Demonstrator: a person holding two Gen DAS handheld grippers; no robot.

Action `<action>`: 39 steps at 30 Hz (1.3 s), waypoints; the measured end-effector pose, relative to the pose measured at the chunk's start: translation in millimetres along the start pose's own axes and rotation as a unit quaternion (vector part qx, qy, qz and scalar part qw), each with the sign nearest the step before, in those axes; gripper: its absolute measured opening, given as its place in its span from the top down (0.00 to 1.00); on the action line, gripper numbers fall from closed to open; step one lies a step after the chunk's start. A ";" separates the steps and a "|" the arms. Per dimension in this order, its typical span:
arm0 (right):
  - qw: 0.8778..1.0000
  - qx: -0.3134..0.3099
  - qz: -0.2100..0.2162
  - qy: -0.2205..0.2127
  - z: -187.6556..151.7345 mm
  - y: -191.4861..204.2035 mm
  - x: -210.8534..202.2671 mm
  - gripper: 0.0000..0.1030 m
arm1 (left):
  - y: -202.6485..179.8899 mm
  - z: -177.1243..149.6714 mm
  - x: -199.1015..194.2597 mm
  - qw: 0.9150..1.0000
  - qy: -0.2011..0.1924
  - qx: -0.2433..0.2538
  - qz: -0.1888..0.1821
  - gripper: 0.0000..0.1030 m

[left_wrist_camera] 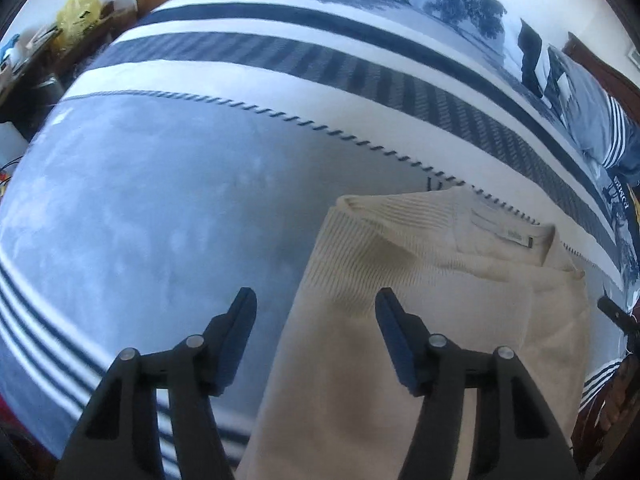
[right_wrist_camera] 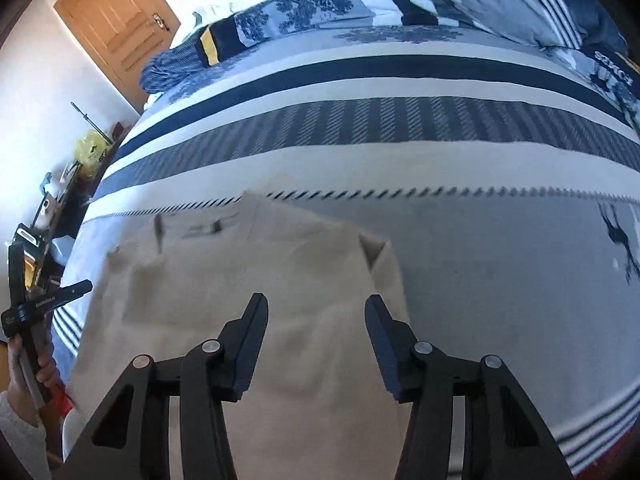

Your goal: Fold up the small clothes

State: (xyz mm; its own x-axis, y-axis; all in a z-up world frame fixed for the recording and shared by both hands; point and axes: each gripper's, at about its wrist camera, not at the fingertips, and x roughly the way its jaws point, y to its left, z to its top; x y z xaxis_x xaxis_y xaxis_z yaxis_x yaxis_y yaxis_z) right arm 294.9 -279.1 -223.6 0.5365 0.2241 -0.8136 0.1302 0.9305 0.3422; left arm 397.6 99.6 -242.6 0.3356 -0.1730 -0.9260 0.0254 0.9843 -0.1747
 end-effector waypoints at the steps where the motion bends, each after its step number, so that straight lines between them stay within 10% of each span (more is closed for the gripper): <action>1: 1.000 0.002 -0.004 0.005 5.0 -3.2 8.1 0.53 | -2.2 1.8 5.5 1.000 0.004 0.002 0.003 0.43; 3: 1.000 0.003 -0.001 0.018 11.5 -7.9 24.8 0.61 | -9.6 4.0 13.1 1.000 0.011 0.011 0.002 0.68; 7: 0.999 -0.003 -0.014 0.041 14.1 -15.1 53.4 0.65 | -20.1 2.4 16.3 0.999 -0.002 0.025 0.020 0.74; 9: 0.999 0.016 -0.006 0.047 14.0 -21.8 59.1 0.65 | -21.5 1.3 14.5 0.999 -0.016 0.028 0.028 0.92; 13: 0.999 0.023 0.002 0.049 11.4 -22.4 54.0 0.96 | -16.7 0.0 0.3 0.999 -0.032 0.021 0.019 0.95; 21: 0.997 0.031 -0.005 -0.065 16.7 -16.2 -31.6 0.97 | -13.8 12.6 -47.0 0.997 -0.081 0.009 0.001 0.97; 28: 0.997 0.023 -0.052 -0.055 44.8 -17.4 -6.2 0.97 | -18.2 44.7 -10.0 0.998 -0.056 -0.014 0.006 0.97; 32: 0.997 0.041 -0.066 -0.010 51.5 -27.2 36.2 0.95 | -15.9 46.2 36.5 0.999 0.010 -0.034 0.025 0.95; 36: 0.997 0.035 -0.068 0.002 41.5 -23.9 33.6 0.95 | -12.2 27.7 4.8 0.999 -0.013 -0.021 0.022 0.76; 39: 0.996 0.046 -0.060 -0.045 17.9 -14.4 -21.4 0.52 | 0.2 -9.8 -45.6 0.998 -0.054 -0.011 0.027 0.42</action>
State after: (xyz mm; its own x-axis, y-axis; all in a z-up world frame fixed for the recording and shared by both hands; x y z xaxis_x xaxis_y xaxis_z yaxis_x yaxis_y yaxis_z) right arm 296.5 -302.5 -202.7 0.5848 0.0818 -0.8071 0.2716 0.9177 0.2898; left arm 373.0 107.3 -203.7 0.4347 -0.1143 -0.8933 -0.0161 0.9908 -0.1346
